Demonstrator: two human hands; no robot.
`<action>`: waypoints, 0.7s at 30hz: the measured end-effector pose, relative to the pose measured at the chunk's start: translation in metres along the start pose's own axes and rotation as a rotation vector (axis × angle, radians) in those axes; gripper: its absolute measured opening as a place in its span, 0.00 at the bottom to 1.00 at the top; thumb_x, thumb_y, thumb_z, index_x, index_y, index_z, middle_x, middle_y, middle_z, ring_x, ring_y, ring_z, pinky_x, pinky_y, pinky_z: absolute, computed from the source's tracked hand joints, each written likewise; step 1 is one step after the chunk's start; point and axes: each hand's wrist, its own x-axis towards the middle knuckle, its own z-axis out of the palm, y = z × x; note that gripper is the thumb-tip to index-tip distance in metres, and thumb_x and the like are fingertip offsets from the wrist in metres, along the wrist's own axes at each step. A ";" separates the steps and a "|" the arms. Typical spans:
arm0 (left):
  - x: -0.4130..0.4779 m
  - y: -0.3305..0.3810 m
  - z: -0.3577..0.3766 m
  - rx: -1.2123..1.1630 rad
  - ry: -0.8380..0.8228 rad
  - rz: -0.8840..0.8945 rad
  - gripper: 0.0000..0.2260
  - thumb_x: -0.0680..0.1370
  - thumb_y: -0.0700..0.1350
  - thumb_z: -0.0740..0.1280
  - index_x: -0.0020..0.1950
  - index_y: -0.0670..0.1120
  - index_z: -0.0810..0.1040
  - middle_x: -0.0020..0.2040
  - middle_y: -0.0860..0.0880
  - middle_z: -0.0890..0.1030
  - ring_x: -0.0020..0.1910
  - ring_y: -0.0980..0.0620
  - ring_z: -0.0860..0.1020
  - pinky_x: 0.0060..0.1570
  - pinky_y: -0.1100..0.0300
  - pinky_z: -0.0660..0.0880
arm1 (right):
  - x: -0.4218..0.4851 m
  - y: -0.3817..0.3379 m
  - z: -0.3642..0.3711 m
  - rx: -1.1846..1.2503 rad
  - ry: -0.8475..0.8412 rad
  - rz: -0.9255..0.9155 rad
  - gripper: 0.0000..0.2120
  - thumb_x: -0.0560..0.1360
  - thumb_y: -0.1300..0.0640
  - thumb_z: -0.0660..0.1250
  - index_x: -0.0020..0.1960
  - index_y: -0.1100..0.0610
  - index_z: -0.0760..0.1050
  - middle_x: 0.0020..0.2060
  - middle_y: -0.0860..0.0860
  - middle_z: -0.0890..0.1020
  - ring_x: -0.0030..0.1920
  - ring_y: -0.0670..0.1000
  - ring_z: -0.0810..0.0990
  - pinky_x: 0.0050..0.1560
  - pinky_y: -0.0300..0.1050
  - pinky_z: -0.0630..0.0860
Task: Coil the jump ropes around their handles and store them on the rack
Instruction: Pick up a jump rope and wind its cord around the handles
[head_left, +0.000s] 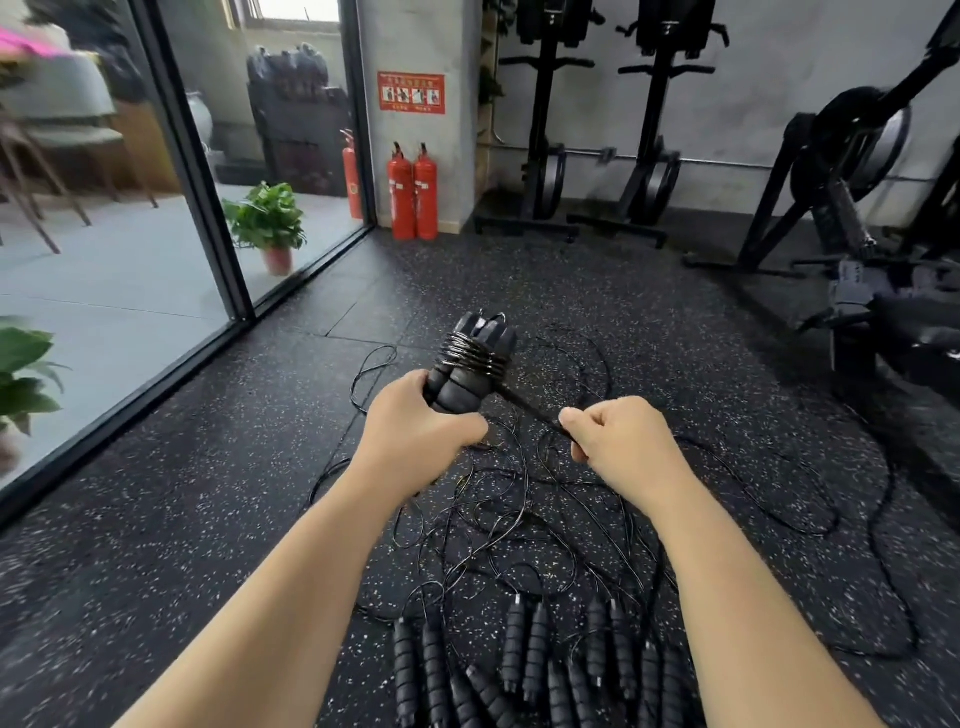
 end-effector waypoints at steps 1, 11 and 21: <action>0.001 -0.001 -0.001 -0.028 -0.004 -0.039 0.09 0.67 0.37 0.72 0.40 0.44 0.72 0.29 0.51 0.71 0.27 0.51 0.66 0.26 0.61 0.65 | -0.002 -0.004 0.001 -0.033 -0.023 -0.017 0.23 0.77 0.50 0.61 0.25 0.56 0.75 0.18 0.47 0.72 0.26 0.52 0.73 0.40 0.52 0.77; 0.011 -0.013 -0.012 0.197 0.103 -0.140 0.14 0.60 0.49 0.71 0.41 0.47 0.74 0.33 0.52 0.77 0.33 0.47 0.75 0.36 0.58 0.71 | -0.027 -0.051 -0.008 -0.209 -0.094 -0.195 0.24 0.79 0.43 0.59 0.35 0.60 0.78 0.19 0.44 0.73 0.28 0.51 0.75 0.39 0.46 0.75; 0.001 -0.007 0.001 0.979 0.135 0.312 0.11 0.72 0.50 0.67 0.50 0.52 0.67 0.47 0.53 0.76 0.48 0.47 0.78 0.42 0.55 0.66 | -0.032 -0.067 -0.022 -0.269 -0.179 -0.334 0.15 0.76 0.48 0.65 0.36 0.57 0.77 0.28 0.49 0.76 0.32 0.51 0.74 0.38 0.48 0.73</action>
